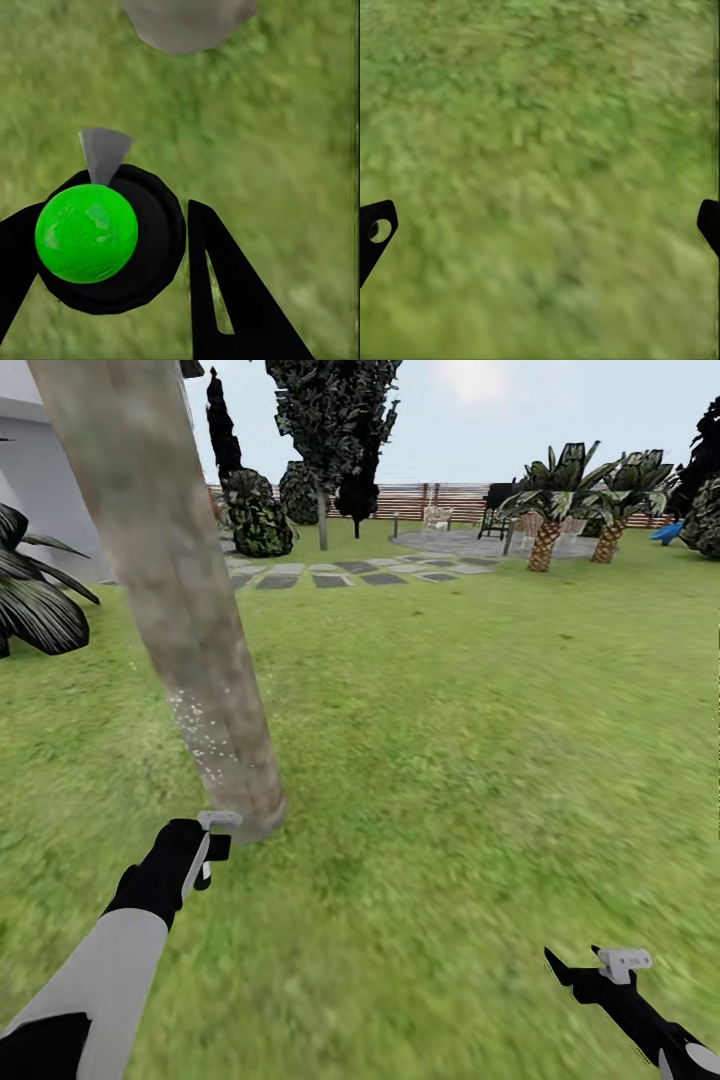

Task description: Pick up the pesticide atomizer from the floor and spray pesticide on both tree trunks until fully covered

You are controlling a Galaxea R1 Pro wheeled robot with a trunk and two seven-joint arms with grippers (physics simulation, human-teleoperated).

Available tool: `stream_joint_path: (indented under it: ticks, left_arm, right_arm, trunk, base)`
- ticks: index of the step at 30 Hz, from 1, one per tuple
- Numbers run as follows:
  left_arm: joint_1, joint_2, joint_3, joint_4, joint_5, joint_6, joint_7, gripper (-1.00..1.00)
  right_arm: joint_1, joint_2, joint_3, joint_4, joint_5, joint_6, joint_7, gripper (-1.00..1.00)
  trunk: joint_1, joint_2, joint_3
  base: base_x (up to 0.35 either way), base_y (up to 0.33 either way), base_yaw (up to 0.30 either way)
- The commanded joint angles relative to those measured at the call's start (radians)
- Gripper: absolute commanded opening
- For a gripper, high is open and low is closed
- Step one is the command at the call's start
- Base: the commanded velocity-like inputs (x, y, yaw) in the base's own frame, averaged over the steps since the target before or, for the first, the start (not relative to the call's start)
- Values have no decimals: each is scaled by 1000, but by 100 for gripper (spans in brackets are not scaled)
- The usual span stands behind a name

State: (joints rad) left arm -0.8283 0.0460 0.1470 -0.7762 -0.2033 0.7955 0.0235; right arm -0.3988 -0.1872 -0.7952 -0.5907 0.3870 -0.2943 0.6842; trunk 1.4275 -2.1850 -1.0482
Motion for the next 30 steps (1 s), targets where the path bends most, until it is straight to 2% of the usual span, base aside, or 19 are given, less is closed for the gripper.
stream_joint_path:
  ticks: [1, 30]
  left_arm:
    - [0, 0, 0, 0, -1, 0, 0, -100]
    - [0, -1, -1, 1, 0, 0, 1, -100]
  right_arm:
    - [0, 0, 0, 0, 0, 0, 0, 100]
    - [0, 2, 1, 0, 1, 1, 0, 100]
  trunk:
    - [0, 0, 0]
    - [0, 0, 0]
  base:
    - [79, -326, 36]
    - [109, -310, 274]
